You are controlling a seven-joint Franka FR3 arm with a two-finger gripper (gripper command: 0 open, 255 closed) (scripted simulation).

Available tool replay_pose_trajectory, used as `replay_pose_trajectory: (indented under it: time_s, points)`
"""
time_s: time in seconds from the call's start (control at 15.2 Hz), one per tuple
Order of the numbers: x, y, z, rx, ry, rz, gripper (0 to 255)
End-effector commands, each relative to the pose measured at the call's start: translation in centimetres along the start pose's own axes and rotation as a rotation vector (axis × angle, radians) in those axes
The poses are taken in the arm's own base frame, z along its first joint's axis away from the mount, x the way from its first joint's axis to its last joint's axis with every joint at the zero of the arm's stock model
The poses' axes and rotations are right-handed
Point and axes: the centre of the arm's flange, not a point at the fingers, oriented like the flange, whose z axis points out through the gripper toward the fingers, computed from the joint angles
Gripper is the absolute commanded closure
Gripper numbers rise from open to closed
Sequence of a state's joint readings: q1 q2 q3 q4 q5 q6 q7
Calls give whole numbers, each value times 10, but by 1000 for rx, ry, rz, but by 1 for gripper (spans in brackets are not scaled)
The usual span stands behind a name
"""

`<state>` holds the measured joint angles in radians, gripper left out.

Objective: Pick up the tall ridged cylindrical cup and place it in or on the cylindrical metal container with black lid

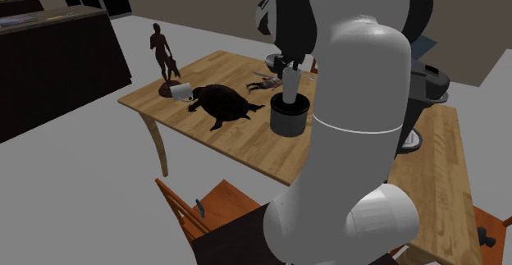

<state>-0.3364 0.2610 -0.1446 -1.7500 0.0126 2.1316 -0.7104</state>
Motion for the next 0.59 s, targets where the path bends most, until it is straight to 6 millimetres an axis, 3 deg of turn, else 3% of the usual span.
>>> replay_pose_trajectory:
  time_s: [0.0,0.07,0.53]
  points:
    - [-1,1,-23,0,-1,0,0]
    - [-1,1,-34,0,-1,0,0]
    - [-1,1,-34,0,-1,0,0]
